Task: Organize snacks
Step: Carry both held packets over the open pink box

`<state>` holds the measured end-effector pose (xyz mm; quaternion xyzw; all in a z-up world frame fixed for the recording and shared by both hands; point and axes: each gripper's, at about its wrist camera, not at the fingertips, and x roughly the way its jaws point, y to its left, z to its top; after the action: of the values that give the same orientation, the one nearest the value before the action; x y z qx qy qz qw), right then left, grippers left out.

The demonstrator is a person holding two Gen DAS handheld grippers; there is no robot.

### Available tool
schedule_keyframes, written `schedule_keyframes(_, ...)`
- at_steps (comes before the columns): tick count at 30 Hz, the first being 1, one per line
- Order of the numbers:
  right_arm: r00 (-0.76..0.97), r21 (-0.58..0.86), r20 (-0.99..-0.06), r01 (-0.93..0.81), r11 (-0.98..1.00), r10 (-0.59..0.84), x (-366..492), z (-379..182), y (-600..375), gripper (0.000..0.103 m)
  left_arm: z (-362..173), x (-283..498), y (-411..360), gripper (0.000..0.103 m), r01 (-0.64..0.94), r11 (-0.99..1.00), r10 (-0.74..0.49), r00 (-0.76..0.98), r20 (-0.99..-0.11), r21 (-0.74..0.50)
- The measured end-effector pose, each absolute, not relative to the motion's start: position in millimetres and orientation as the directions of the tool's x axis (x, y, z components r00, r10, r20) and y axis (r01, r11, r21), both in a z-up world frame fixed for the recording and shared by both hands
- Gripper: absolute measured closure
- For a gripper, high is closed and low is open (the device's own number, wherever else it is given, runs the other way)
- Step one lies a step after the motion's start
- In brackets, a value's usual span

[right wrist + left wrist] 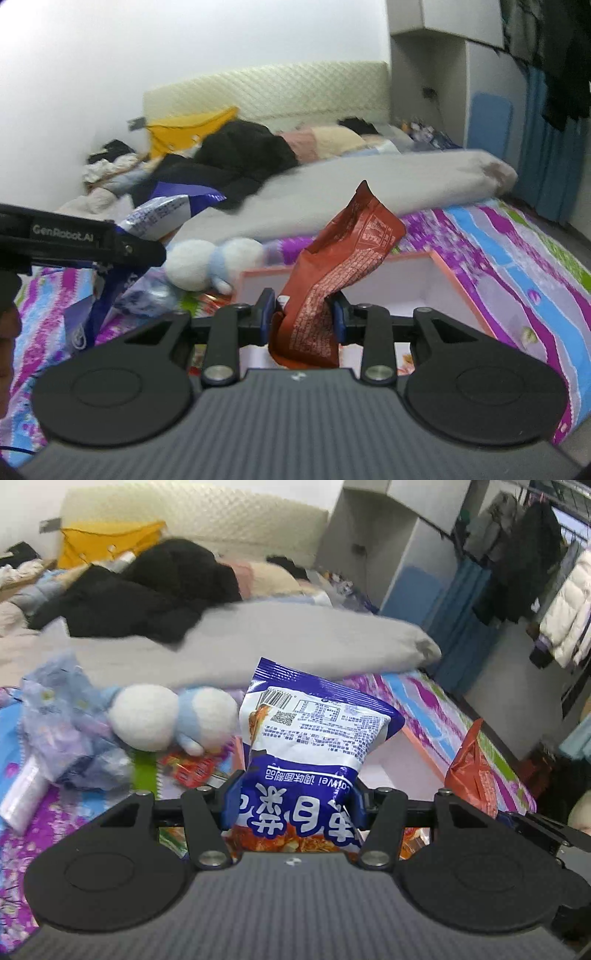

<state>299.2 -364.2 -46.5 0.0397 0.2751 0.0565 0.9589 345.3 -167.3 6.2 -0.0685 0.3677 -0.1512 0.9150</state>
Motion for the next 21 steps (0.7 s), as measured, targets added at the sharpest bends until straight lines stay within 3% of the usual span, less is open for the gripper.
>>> schedule_keyframes(20, 0.697, 0.154, -0.713, 0.060, 0.986, 0.068, 349, -159, -411, 0.067, -107, 421, -252, 0.042, 0.323, 0.927, -0.338, 0.492, -0.802, -0.192)
schedule_keyframes(21, 0.691, 0.155, -0.720, 0.066, 0.986, 0.067, 348, -161, -412, 0.067, -109, 419, -252, 0.038, 0.329, 0.925, -0.337, 0.489, -0.804, -0.188)
